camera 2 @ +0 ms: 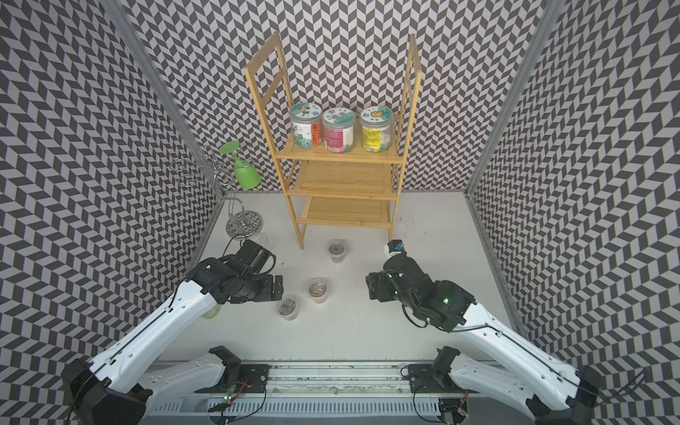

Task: Place the seed container on the shelf
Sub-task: Pick up the seed jar at the center of the board.

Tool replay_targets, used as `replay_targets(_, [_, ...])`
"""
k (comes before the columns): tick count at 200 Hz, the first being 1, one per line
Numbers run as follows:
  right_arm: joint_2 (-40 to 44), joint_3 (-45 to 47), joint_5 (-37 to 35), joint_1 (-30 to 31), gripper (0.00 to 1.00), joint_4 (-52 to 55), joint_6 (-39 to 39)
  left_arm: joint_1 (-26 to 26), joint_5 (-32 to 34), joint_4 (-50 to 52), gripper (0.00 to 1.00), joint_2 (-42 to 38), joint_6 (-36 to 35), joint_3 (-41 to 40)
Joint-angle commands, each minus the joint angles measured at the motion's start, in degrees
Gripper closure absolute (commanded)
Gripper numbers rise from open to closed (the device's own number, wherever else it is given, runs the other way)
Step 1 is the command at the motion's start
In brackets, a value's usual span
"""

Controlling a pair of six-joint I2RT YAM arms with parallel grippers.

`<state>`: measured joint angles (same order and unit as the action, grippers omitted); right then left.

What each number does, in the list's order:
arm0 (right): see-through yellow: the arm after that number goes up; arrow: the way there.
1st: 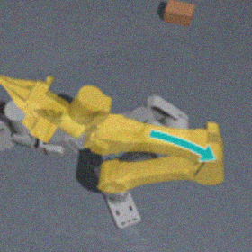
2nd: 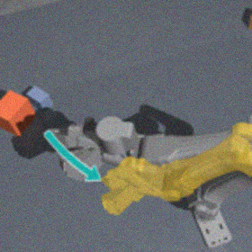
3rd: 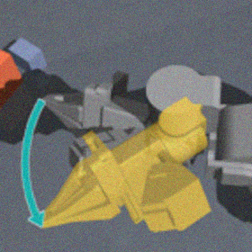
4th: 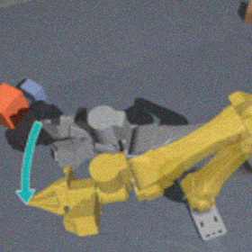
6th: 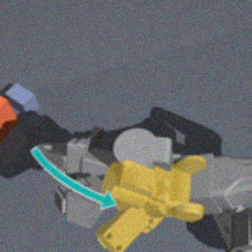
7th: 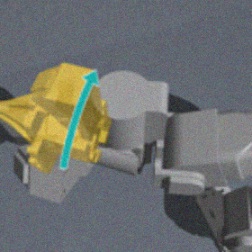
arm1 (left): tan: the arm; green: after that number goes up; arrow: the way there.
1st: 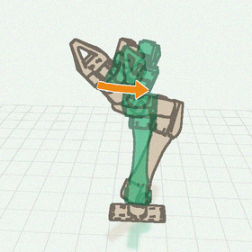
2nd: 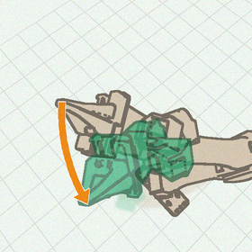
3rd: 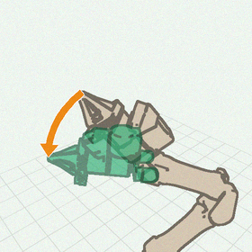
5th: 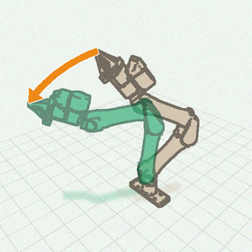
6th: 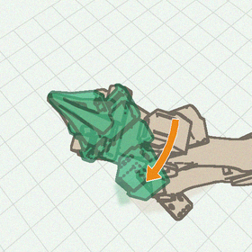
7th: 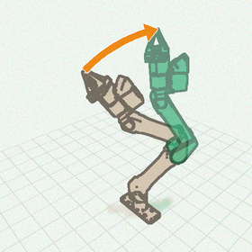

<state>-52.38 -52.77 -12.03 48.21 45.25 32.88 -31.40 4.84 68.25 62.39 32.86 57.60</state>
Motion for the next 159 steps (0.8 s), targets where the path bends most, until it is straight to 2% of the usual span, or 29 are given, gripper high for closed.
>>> replay_targets(1, [1.5, 0.8, -0.4, 0.3, 0.15, -3.2, 0.8, -1.4, -4.1, 0.8, 0.0, 1.0, 3.3, -1.2])
replay_targets(32, [3.3, 2.1, -0.4, 0.2, 0.15, -4.4, 0.9, -2.7, -6.7, 1.2, 0.01, 4.2, 4.7, -1.1])
replay_targets(159, [6.3, 4.1, -2.3, 0.1, 0.14, -5.4, -2.2, -5.7, -7.4, 0.9, 0.0, 15.7, 6.4, 2.9])
